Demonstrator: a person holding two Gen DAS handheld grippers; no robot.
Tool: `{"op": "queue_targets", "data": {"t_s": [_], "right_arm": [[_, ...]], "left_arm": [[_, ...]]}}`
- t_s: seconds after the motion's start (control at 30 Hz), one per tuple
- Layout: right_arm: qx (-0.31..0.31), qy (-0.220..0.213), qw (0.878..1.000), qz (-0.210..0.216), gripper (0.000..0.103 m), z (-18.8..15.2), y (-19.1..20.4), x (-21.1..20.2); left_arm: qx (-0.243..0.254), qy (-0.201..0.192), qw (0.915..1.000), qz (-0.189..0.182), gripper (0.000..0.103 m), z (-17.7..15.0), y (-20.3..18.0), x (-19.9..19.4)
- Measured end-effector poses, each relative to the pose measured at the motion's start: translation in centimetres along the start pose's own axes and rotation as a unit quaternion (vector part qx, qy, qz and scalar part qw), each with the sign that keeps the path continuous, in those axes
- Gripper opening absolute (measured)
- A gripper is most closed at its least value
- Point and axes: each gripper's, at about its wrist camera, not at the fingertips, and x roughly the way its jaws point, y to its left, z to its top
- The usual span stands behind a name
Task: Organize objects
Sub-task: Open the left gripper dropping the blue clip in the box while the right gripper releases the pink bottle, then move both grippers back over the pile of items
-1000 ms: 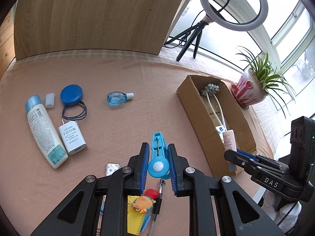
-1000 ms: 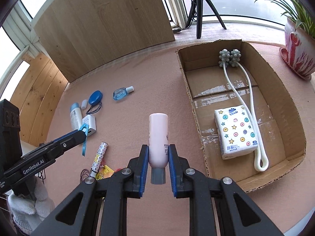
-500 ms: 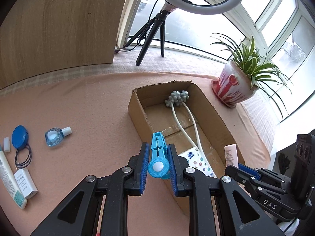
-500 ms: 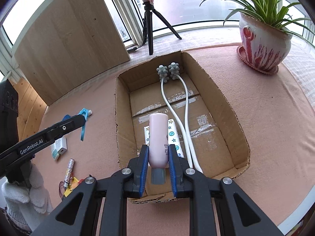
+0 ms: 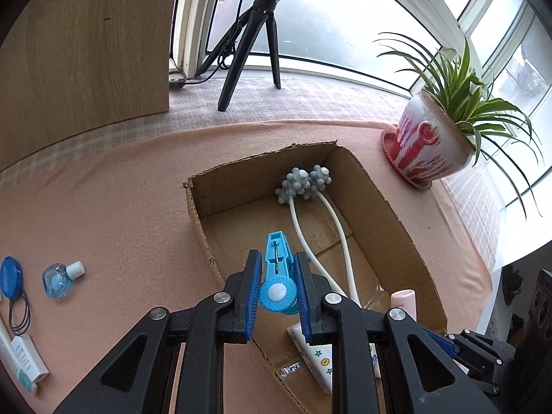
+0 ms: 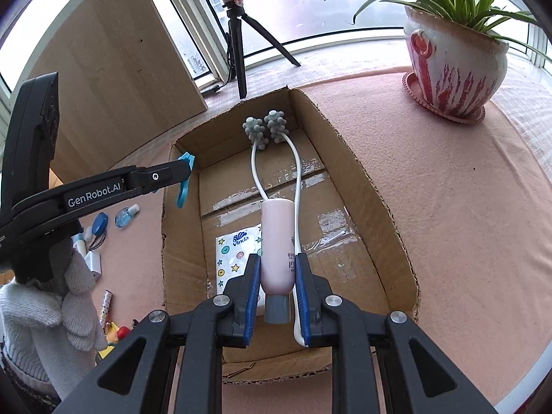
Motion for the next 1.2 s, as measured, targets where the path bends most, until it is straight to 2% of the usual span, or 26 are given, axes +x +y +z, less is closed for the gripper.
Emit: {"op": "queue_targets", "data": {"t_s": [0.1, 0.17, 0.23, 0.27, 0.3, 0.33, 0.37, 0.4, 0.43, 0.57, 0.77, 1.03, 1.2], "right_arm": [[0.001, 0.002, 1.000, -0.001, 0.018, -0.1, -0.3, 0.3], [0.002, 0.004, 1.000, -0.004, 0.018, 0.0, -0.4, 0.5], [0.004, 0.004, 1.000, -0.003, 0.018, 0.0, -0.6, 0.6], [0.003, 0.000, 1.000, -0.001, 0.018, 0.0, -0.7, 0.5], [0.001, -0.003, 1.000, -0.002, 0.023, 0.1, -0.6, 0.3], [-0.002, -0.007, 1.000, -0.005, 0.039, 0.1, -0.5, 0.2], [-0.005, -0.012, 1.000, -0.009, 0.050, 0.2, -0.4, -0.1], [-0.008, -0.020, 1.000, -0.015, 0.069, 0.2, -0.2, -0.4], [-0.013, -0.029, 0.999, -0.019, 0.074, 0.2, -0.1, -0.8], [-0.028, -0.044, 0.998, -0.031, 0.074, 0.2, 0.3, -1.6], [-0.022, -0.042, 0.998, -0.032, 0.074, 0.1, 0.1, -2.0], [-0.003, -0.058, 0.998, -0.027, 0.074, -0.7, 0.2, -3.0], [0.019, -0.086, 0.996, -0.001, 0.074, -1.7, 0.5, -4.1]], "left_arm": [[-0.007, -0.002, 1.0000, 0.005, 0.021, 0.0, 0.2, 0.2], [-0.012, -0.001, 0.9999, 0.004, 0.025, 0.2, 0.4, 0.3], [-0.015, 0.004, 0.9999, -0.004, 0.060, 0.2, 0.5, 0.2], [-0.016, 0.003, 0.9997, -0.016, 0.063, 0.2, 0.4, 0.1], [-0.012, 0.001, 0.9998, -0.013, 0.064, 0.1, 0.2, 0.0], [-0.008, 0.000, 0.9999, -0.008, 0.064, 0.1, 0.0, -0.1], [-0.003, 0.000, 1.0000, -0.005, 0.064, 0.0, -0.2, -0.2], [0.000, -0.001, 1.0000, -0.003, 0.065, 0.0, -0.4, -0.3], [0.002, -0.002, 1.0000, 0.000, 0.065, -0.1, -0.5, -0.4], [0.011, -0.009, 0.9999, 0.005, 0.065, -0.3, -0.7, -1.6], [0.011, -0.023, 0.9997, 0.005, 0.065, -1.0, 0.3, -4.6], [-0.006, -0.036, 0.9991, 0.020, 0.066, -3.1, 4.0, -8.7], [-0.019, -0.039, 0.9985, 0.035, 0.066, -5.1, 7.0, -10.9]]}}
